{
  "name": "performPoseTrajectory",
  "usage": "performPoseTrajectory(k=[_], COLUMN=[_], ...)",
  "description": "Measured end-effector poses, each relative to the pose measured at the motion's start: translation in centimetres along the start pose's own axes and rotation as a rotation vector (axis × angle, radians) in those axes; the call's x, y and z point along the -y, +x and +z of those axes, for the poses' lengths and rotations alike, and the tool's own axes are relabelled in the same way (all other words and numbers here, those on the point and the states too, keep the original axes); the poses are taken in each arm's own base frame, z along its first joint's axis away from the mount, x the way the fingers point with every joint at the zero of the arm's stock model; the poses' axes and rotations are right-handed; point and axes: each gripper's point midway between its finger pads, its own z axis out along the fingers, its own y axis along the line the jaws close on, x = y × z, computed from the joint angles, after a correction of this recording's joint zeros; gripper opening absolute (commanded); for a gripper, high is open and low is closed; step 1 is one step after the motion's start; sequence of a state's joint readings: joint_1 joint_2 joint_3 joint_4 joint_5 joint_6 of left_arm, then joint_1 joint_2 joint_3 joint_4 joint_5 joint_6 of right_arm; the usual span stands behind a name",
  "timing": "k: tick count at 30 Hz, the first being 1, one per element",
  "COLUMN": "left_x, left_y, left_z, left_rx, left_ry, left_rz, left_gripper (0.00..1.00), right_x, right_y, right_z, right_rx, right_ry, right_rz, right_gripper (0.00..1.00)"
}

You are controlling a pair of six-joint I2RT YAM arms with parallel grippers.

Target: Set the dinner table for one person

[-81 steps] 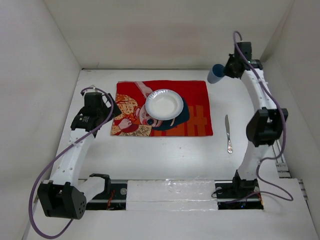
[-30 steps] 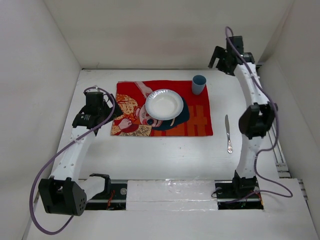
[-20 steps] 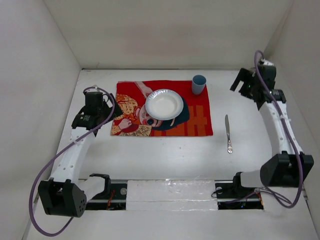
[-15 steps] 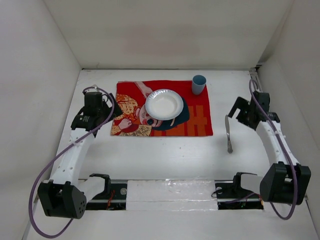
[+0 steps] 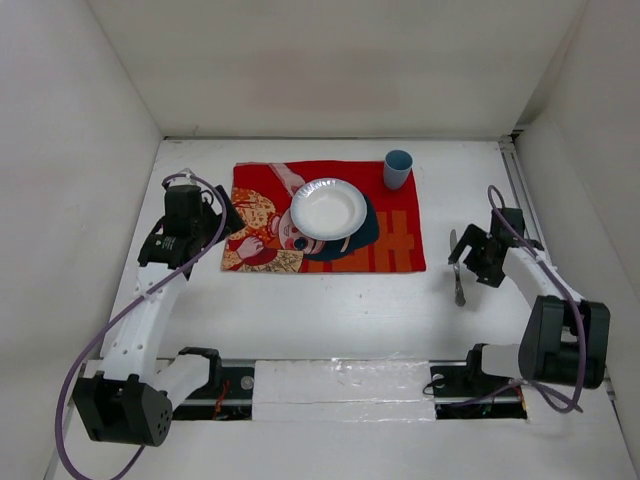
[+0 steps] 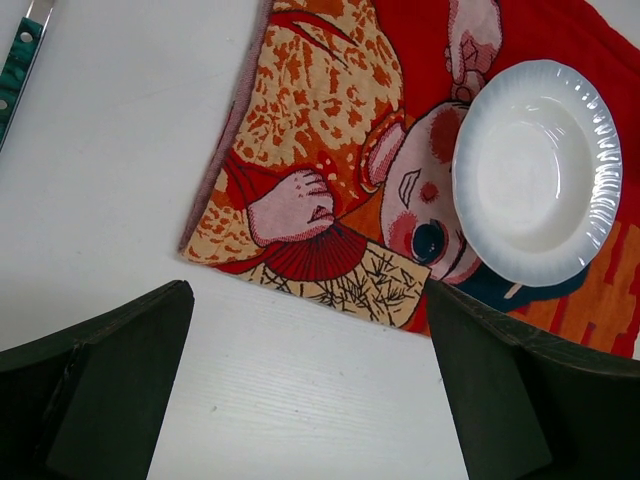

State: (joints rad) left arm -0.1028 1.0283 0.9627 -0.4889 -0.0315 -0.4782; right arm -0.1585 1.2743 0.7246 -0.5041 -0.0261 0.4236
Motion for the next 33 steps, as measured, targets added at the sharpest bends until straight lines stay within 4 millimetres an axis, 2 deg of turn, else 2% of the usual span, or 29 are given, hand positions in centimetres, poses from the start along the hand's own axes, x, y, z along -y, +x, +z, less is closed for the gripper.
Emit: performPoseTrajectory(k=[3,6,11,12,15,18,24,27,28,33], left_x=[-0.1,-0.2,-0.4,-0.4,-0.5,-0.5,-0.8,-0.8,-0.8,-0.8], left_y=[-0.1,-0.2,-0.2,-0.2,-0.3,-0.3,-0.4,-0.5,-0.5,-0.5], left_z=[0.0,0.0,0.0,0.0,0.0,0.1,0.1,0.1,0.1,0.1], left_rx=[0.004,0.009,0.014,0.014,0.016,0.016,0.023,0.024,0.024,0.024], left_ry=[-0.006,-0.013,-0.021,-0.022,-0.026,-0.030,-0.044,-0.047,-0.047,-0.047], left_rz=[0.000,0.000,0.000,0.000,0.003,0.007,0.010,0.010,0.010,0.011], left_gripper=[1.00,1.00,1.00,1.00,1.00,1.00,1.00,1.00,1.00,1.00], right_x=[0.3,0.2,-0.9,-0.9,-1.0,-1.2,-1.0,-1.0,-1.0,-1.2], right_y=[1.5,2.3,2.4,2.4,2.1,1.6,1.5,1.6,1.6,1.7], right_z=[1.4,2.0,2.3,2.5,2.9,3.2,3.4,3.5,3.5,3.6], right_rx=[-0.077,-0.111,-0.122,-0.125,-0.135,-0.135,-0.132,-0.131,-0.130,-0.148], right_ry=[0.023,0.034,0.031,0.038,0.060,0.066,0.098,0.109,0.112,0.132], right_rz=[-0.008,-0.025,-0.061,-0.067,-0.075,-0.078,-0.095,-0.104,-0.106,-0.127], right_gripper=[0.91,0.90,0.82,0.78,0.77,0.71,0.55,0.54,0.50,0.50])
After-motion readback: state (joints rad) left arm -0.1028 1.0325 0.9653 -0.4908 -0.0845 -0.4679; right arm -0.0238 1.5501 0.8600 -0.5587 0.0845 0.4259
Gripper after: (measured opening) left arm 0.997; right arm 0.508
